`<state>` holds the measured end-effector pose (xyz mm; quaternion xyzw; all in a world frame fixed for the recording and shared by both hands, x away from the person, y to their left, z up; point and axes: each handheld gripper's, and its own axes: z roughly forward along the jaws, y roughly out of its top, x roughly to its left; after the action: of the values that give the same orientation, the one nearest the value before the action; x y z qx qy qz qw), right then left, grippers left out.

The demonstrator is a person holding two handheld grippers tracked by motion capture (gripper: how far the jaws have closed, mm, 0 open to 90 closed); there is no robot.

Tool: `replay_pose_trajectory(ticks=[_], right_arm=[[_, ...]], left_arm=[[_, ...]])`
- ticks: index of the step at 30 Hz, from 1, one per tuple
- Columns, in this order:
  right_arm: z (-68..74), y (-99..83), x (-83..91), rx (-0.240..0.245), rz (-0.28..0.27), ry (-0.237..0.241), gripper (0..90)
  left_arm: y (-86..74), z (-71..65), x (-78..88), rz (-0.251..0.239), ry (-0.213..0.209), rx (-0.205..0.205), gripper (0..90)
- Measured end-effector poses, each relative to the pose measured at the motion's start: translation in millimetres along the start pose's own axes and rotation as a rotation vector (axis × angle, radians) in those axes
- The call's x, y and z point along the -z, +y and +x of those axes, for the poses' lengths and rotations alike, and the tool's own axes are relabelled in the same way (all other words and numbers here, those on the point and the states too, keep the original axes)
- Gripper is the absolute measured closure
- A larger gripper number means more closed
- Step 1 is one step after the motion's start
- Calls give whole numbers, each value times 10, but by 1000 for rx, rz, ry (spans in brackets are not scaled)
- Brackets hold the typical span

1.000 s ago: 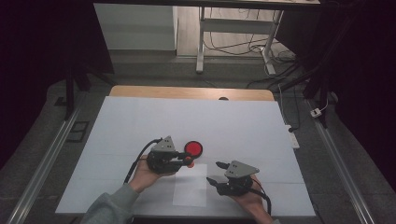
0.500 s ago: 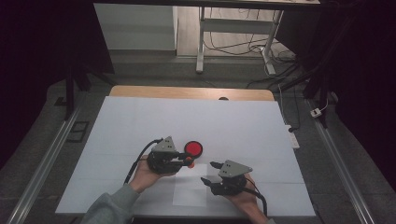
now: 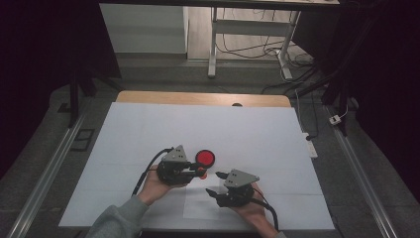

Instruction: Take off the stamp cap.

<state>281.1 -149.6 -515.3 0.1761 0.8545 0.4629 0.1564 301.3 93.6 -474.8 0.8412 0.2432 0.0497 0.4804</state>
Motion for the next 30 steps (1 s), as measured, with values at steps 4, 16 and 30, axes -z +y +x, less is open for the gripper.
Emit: replay_pose_trajectory(ticks=[4, 16, 30], right_arm=[[16, 25, -43, -2, -5, 5, 347], [49, 96, -133, -4, -3, 1, 359], [70, 155, -193, -11, -4, -9, 393]], left_arm=[[-2, -1, -7, 1, -1, 1, 721], [-1, -8, -21, 5, -4, -2, 722], [-2, -10, -26, 8, -5, -3, 722]])
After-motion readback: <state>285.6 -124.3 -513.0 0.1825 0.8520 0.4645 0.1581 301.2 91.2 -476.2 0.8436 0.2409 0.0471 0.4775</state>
